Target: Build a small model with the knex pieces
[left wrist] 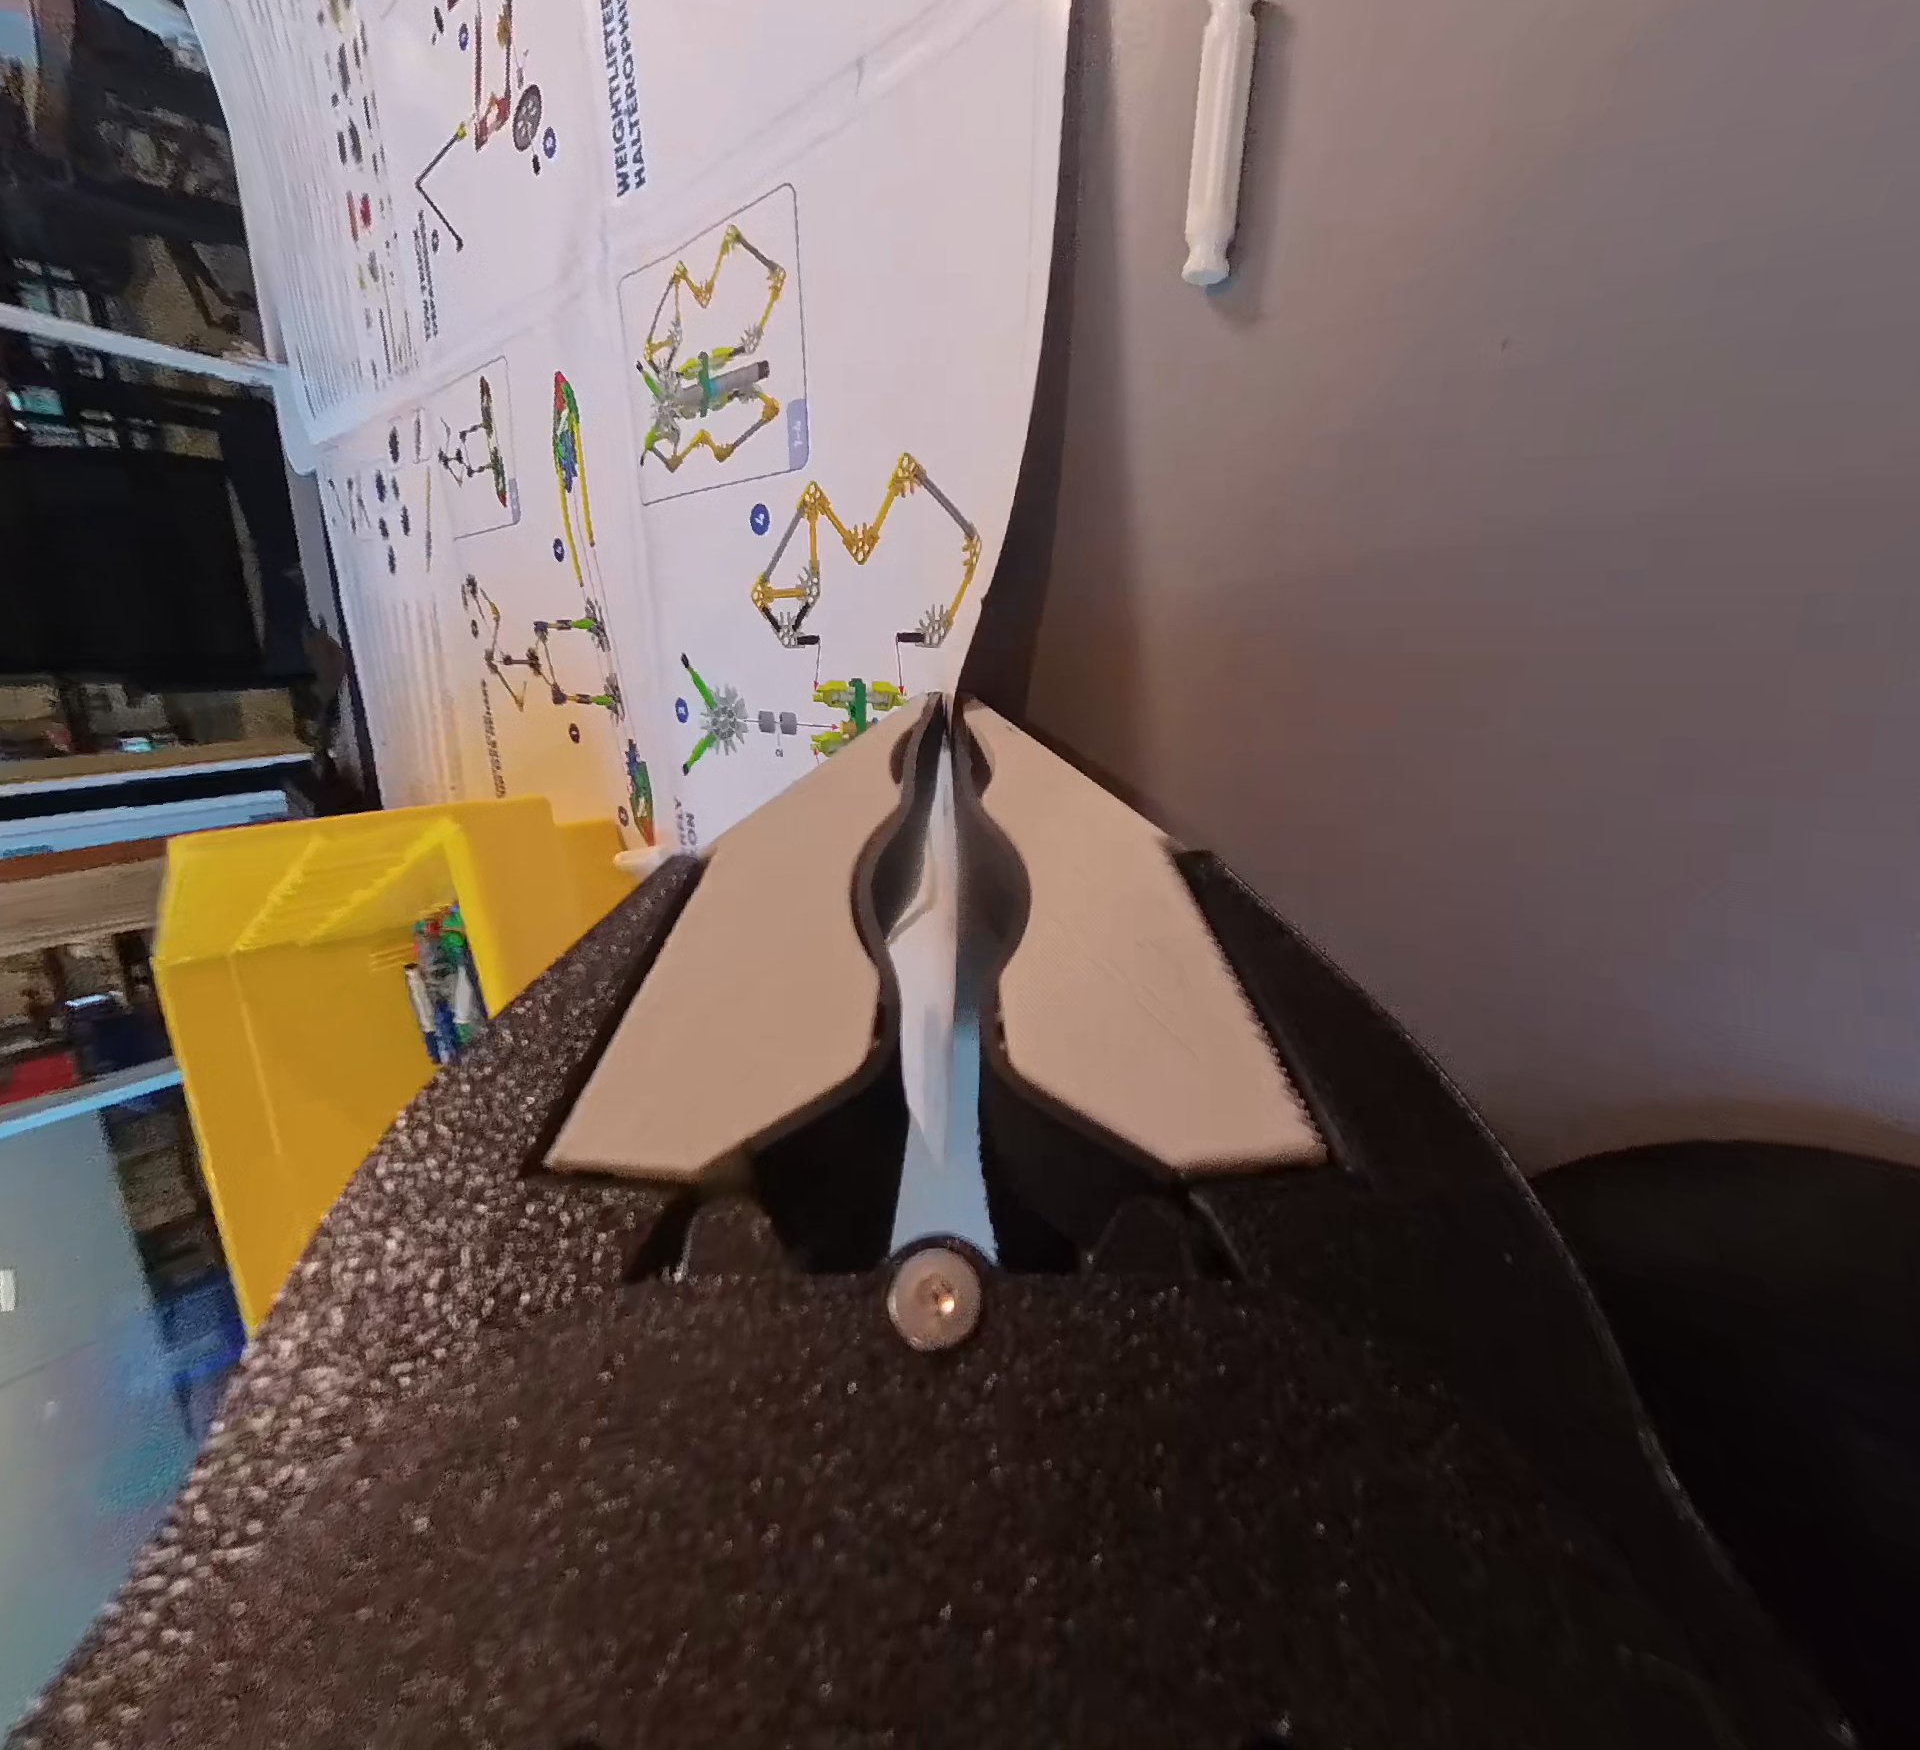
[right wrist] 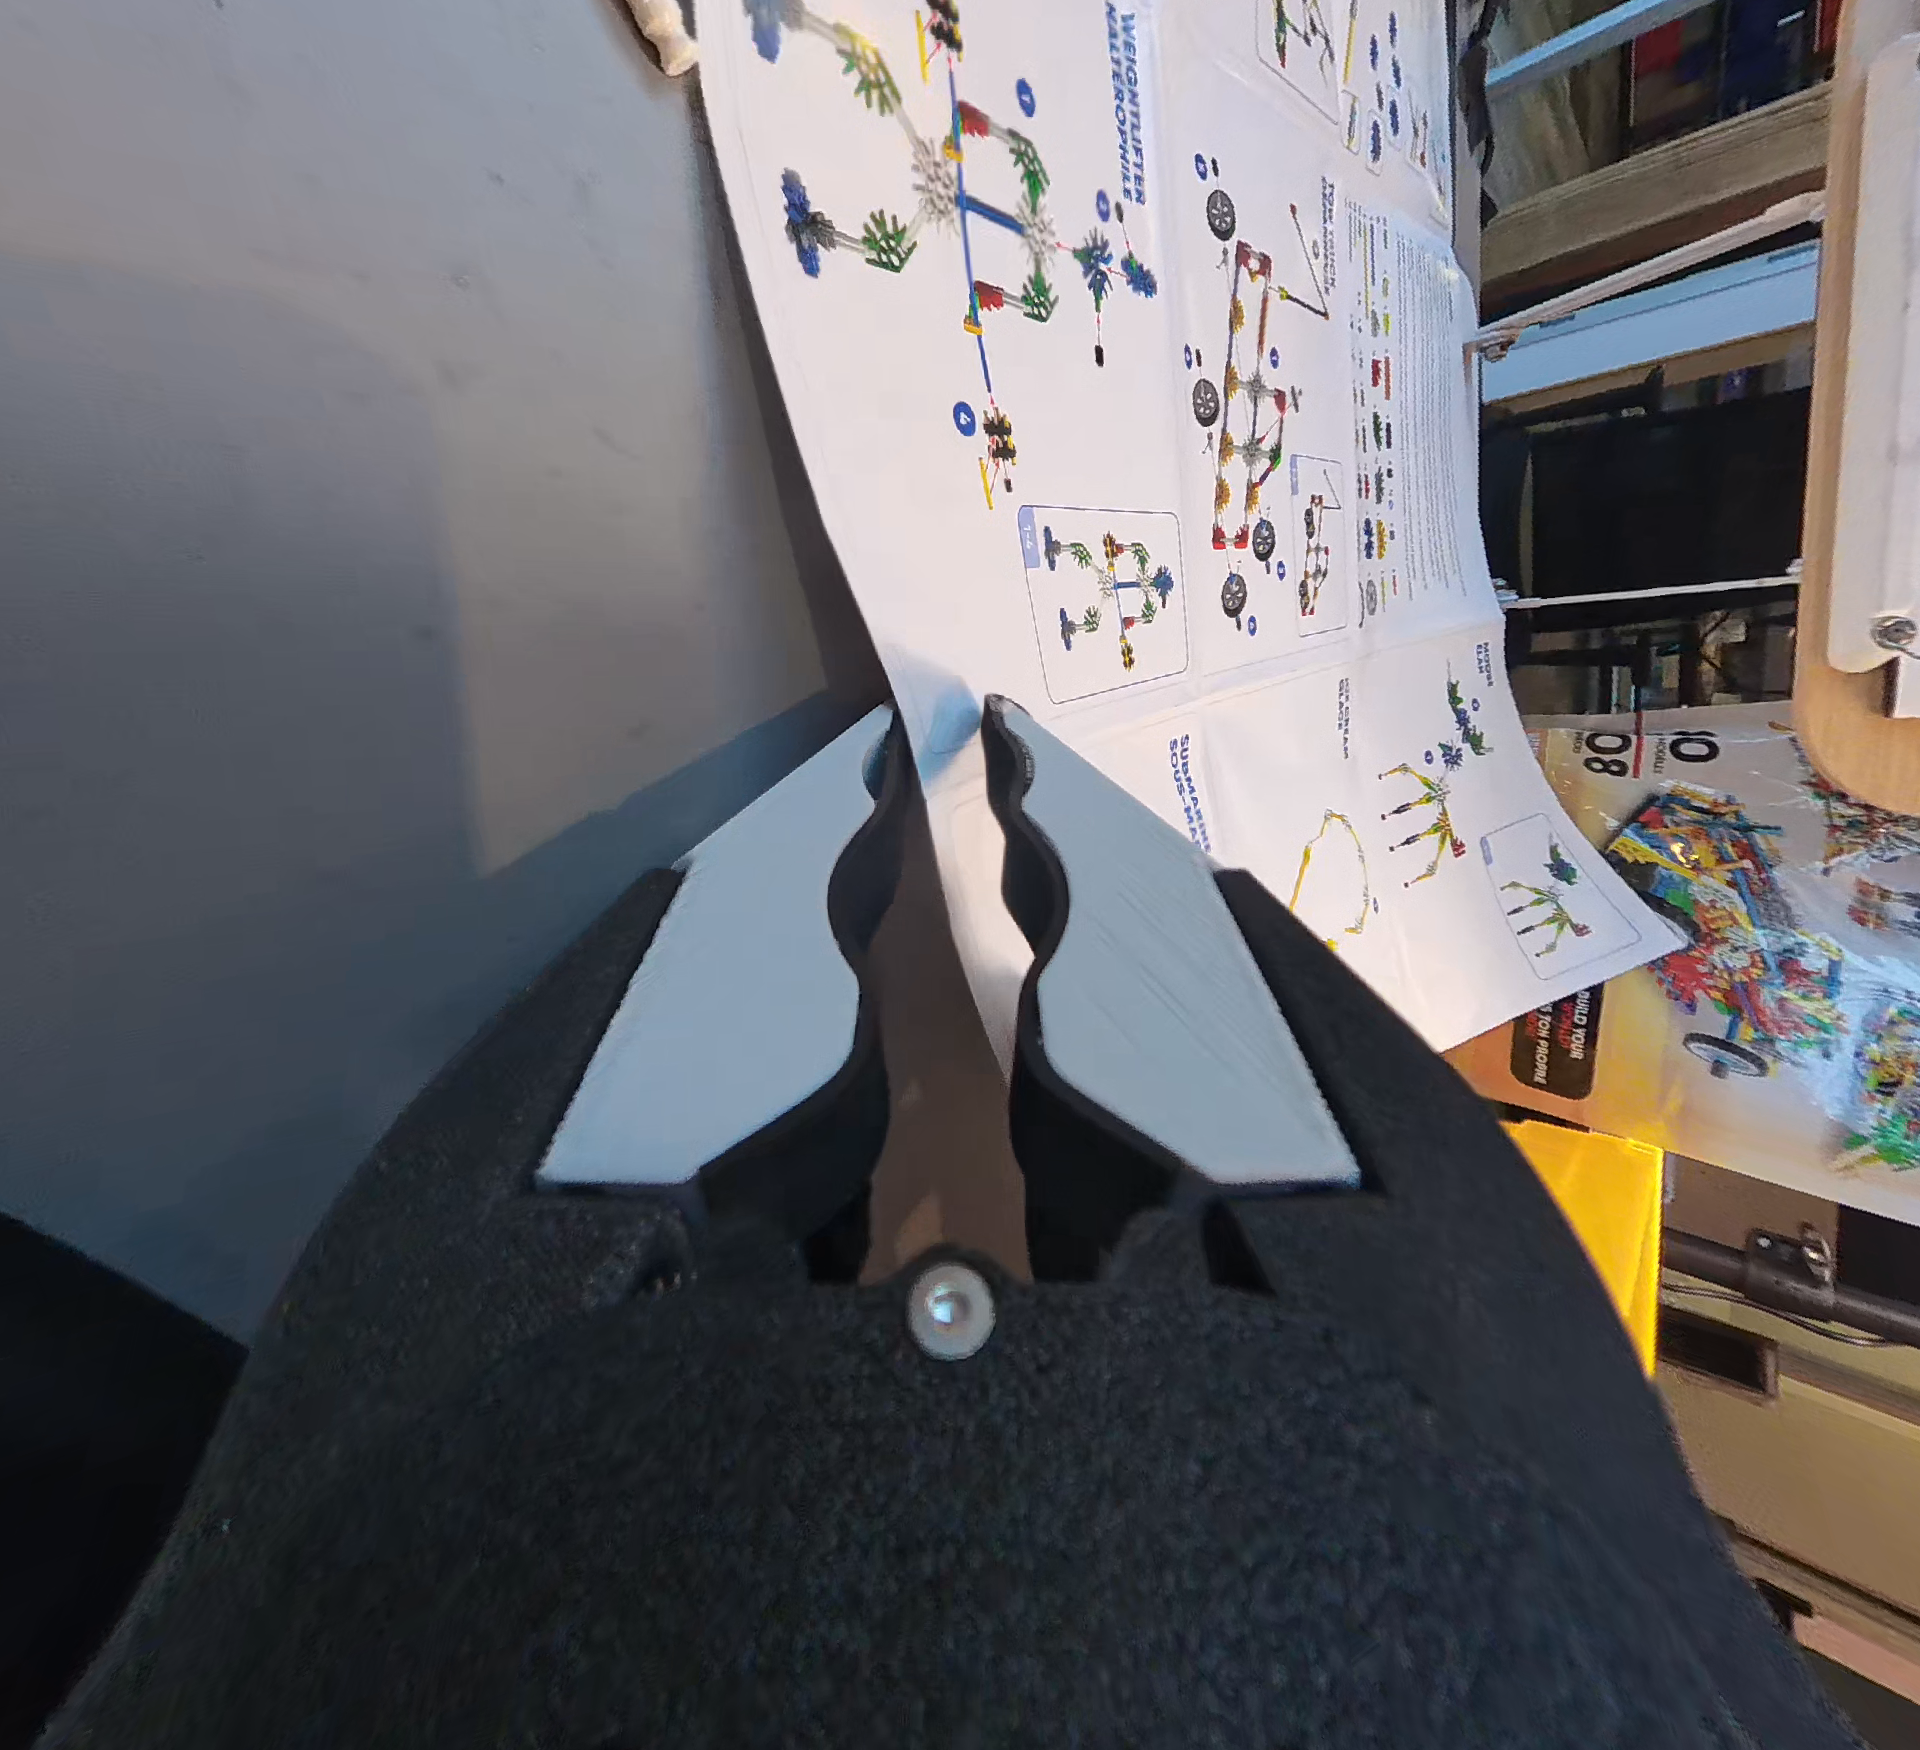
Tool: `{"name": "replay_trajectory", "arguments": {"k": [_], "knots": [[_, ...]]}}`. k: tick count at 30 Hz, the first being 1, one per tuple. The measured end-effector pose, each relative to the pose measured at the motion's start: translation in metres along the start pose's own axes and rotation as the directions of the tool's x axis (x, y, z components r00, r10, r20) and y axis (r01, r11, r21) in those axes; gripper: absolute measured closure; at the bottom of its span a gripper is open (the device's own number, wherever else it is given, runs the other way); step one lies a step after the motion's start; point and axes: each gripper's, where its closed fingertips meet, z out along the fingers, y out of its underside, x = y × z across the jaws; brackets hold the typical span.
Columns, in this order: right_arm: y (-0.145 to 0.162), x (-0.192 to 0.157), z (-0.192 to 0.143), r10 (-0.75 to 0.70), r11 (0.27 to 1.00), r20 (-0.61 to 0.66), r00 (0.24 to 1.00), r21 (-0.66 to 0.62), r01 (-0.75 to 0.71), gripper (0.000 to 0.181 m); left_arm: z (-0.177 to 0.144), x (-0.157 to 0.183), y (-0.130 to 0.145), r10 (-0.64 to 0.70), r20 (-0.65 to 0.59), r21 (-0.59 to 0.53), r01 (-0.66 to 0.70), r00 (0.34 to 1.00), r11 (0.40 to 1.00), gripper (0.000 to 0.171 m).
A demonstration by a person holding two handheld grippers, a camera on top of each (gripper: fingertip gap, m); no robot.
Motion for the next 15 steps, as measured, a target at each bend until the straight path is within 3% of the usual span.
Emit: {"name": "replay_trajectory", "arguments": {"k": [3,10,15], "knots": [[0.000,-0.006,0.001,-0.065,0.998,0.020,0.998,-0.006,0.065,0.180,0.000,0.000,0.000,0.132,0.019,-0.032,-0.131,0.991,0.991,0.171],[-0.001,-0.009,-0.001,-0.242,0.969,-0.003,0.970,-0.043,0.242,0.181,-0.001,0.001,0.001,0.378,0.018,-0.109,-0.374,0.926,0.921,0.171],[-0.002,-0.015,-0.008,-0.256,0.966,0.010,0.967,-0.031,0.256,0.181,-0.008,0.008,-0.001,0.404,-0.012,-0.095,-0.404,0.914,0.910,0.171]]}}
